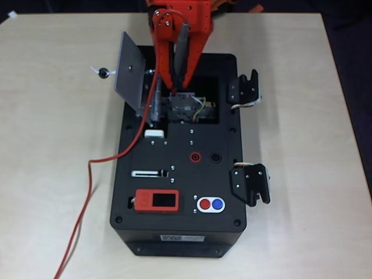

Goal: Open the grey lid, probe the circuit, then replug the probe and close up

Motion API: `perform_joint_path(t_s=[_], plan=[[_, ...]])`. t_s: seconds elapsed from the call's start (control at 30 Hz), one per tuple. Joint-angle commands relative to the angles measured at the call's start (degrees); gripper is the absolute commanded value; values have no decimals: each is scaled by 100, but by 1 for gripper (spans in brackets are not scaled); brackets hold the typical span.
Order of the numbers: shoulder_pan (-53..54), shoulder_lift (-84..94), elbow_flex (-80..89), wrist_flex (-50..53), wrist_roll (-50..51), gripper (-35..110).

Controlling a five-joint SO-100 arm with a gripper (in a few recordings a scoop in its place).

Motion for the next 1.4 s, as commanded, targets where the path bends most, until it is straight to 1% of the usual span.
perform_joint_path(t_s=[0.0, 0.77, 1.37], plan=[[70, 79, 9, 35, 62, 0], [70, 44, -167, 132, 26, 0], [9, -114, -800, 413, 167, 0]])
